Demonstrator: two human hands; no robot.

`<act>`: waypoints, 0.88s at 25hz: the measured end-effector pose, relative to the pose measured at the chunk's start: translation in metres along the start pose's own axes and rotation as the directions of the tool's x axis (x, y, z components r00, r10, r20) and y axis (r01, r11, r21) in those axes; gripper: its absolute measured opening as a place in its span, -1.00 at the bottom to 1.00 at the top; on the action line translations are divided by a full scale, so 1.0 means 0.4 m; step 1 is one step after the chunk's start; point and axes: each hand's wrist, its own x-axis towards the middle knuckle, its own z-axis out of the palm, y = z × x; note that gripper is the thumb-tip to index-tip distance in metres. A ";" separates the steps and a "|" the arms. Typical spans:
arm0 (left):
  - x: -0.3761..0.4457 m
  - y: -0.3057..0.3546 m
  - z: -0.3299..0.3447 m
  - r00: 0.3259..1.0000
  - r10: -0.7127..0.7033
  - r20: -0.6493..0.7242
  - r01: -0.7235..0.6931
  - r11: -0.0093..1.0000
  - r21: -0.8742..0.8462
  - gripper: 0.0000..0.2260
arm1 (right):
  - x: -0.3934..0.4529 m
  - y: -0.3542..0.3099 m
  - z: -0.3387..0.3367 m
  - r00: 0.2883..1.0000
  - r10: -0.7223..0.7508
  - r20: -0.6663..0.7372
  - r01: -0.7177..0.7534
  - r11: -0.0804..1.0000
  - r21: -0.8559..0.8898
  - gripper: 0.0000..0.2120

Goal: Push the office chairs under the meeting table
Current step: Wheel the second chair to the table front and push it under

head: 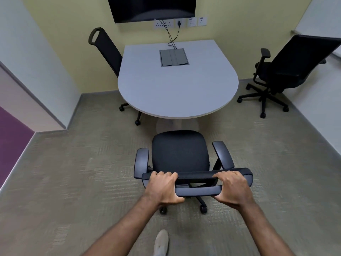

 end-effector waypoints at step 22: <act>-0.054 0.051 -0.004 0.999 -0.030 0.011 0.030 0.999 0.018 -0.24 | -0.089 0.002 -0.019 0.997 -0.025 0.079 0.022 0.999 0.036 -0.49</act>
